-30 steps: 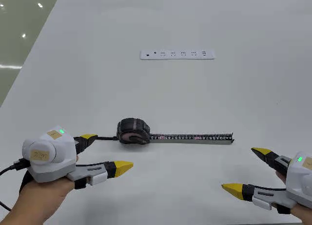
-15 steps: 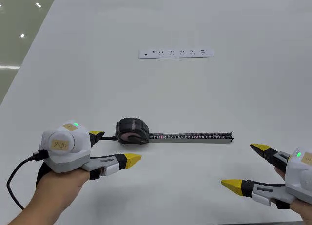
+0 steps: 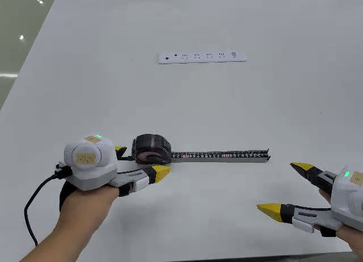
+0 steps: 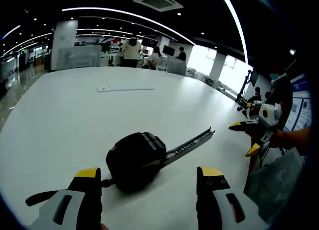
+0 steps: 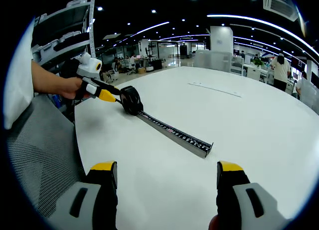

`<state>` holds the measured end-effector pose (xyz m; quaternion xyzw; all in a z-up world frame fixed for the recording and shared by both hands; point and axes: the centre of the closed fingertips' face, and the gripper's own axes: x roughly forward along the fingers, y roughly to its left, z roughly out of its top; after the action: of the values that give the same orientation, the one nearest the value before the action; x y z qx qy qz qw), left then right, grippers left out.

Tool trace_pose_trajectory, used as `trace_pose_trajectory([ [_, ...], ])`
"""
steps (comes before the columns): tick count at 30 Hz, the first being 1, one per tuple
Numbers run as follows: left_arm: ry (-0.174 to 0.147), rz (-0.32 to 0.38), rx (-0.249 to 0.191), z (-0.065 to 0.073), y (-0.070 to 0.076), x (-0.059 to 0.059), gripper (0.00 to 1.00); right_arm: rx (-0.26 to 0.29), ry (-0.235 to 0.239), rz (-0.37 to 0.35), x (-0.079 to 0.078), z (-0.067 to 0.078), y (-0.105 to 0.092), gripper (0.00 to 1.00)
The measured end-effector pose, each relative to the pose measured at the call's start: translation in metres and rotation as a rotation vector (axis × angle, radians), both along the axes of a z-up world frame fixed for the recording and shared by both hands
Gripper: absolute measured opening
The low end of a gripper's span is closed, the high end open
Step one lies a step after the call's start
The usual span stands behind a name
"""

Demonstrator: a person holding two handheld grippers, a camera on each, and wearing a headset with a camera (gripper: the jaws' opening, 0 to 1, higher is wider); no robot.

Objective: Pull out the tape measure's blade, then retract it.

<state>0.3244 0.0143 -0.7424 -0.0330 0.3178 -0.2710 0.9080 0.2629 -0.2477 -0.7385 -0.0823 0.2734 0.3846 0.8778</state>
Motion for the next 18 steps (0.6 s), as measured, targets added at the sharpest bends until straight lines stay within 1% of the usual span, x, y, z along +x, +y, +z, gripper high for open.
trace_pose_trajectory([
  [2, 0.008, 0.014, -0.003, -0.0019, -0.0003, 0.0019, 0.75, 0.003, 0.001, -0.002, 0.0006, 0.0001, -0.0003, 0.78],
  [3, 0.006, 0.016, -0.002, -0.0022, -0.0005, 0.0024, 0.75, 0.001, 0.0, -0.002, 0.0009, -0.0002, -0.0007, 0.78],
  [4, 0.013, 0.017, -0.014, -0.0026, -0.0021, 0.0024, 0.75, 0.002, 0.0, -0.002, 0.0012, -0.0003, -0.0008, 0.78],
  [5, 0.016, 0.023, -0.012, -0.004, -0.0023, 0.0029, 0.75, 0.004, 0.001, -0.002, 0.0014, -0.0004, -0.0007, 0.78],
  [10, 0.017, 0.034, -0.02, -0.005, -0.0059, 0.0039, 0.75, 0.001, 0.004, -0.003, 0.0015, -0.0016, -0.001, 0.78],
  [12, 0.005, 0.027, -0.001, -0.0058, -0.0078, 0.0043, 0.75, 0.002, -0.001, -0.005, 0.0023, -0.0008, -0.0011, 0.78],
  [14, 0.007, 0.024, -0.001, -0.0066, -0.009, 0.0046, 0.75, 0.004, 0.0, -0.006, 0.0028, -0.0004, -0.0012, 0.77],
  [17, -0.005, 0.044, 0.002, -0.0065, -0.0064, 0.0081, 0.75, -0.002, 0.002, -0.005, 0.004, -0.0014, -0.0024, 0.77],
  [18, -0.019, 0.051, 0.025, -0.0067, -0.0051, 0.0091, 0.75, -0.003, 0.002, -0.007, 0.0047, -0.0013, -0.0028, 0.77],
])
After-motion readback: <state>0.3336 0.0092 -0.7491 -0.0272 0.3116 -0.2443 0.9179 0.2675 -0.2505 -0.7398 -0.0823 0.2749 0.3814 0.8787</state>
